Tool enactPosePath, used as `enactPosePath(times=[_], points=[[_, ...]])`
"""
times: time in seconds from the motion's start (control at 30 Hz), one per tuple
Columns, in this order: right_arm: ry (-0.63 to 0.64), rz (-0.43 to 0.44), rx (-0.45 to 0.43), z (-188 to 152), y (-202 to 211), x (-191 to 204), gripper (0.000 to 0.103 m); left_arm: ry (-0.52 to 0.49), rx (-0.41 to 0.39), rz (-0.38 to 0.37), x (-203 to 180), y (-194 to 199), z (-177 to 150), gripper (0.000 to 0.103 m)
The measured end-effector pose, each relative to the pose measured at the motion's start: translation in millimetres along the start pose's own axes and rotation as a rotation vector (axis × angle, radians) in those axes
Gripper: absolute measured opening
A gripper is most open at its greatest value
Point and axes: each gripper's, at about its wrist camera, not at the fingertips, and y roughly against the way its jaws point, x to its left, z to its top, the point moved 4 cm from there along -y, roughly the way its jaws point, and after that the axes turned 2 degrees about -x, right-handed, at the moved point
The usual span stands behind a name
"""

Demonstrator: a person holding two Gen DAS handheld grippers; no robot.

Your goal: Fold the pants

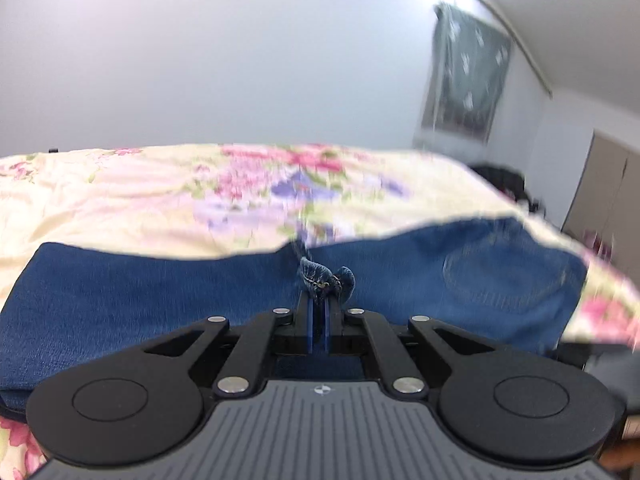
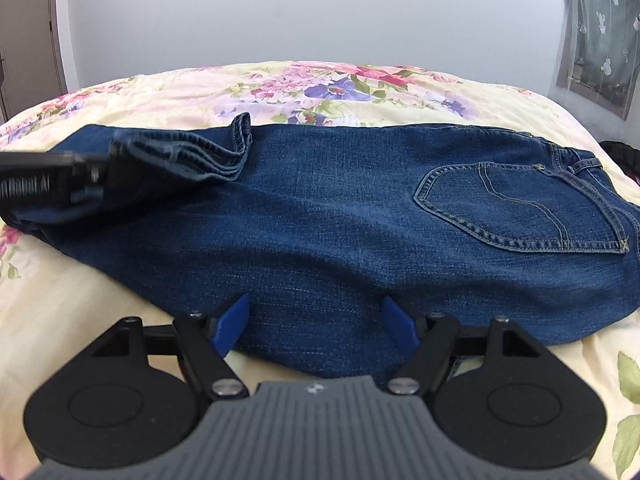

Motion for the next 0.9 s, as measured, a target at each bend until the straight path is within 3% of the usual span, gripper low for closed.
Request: enactPosePath(times=[0.17, 0.33, 0.57, 0.67, 0.77, 0.8, 0.9], points=[[-0.143, 0.075, -0.015, 7, 24, -30, 0.071, 0.113, -0.075, -0.057, -19, -4, 49, 0.004], [-0.171, 0.017, -0.03, 8, 45, -71, 0.072, 0.159, -0.155, -0.114, -86, -37, 80, 0.004], [-0.26, -0.042, -0.066, -7, 80, -149, 0.072, 0.267, -0.212, -0.216, -185, -99, 85, 0.004], [-0.32, -0.072, -0.079, -18, 97, -189, 0.073, 0.264, -0.2, -0.266, -231, -128, 78, 0.004], [-0.381, -0.102, -0.081, -32, 109, -222, 0.073, 0.263, -0.119, -0.318, -271, -162, 53, 0.004], [-0.414, -0.131, -0.083, -41, 116, -245, 0.073, 0.255, -0.073, -0.31, -282, -175, 41, 0.004], [-0.441, -0.16, -0.085, -50, 123, -262, 0.073, 0.238, 0.03, -0.279, -295, -203, 0, 0.004]])
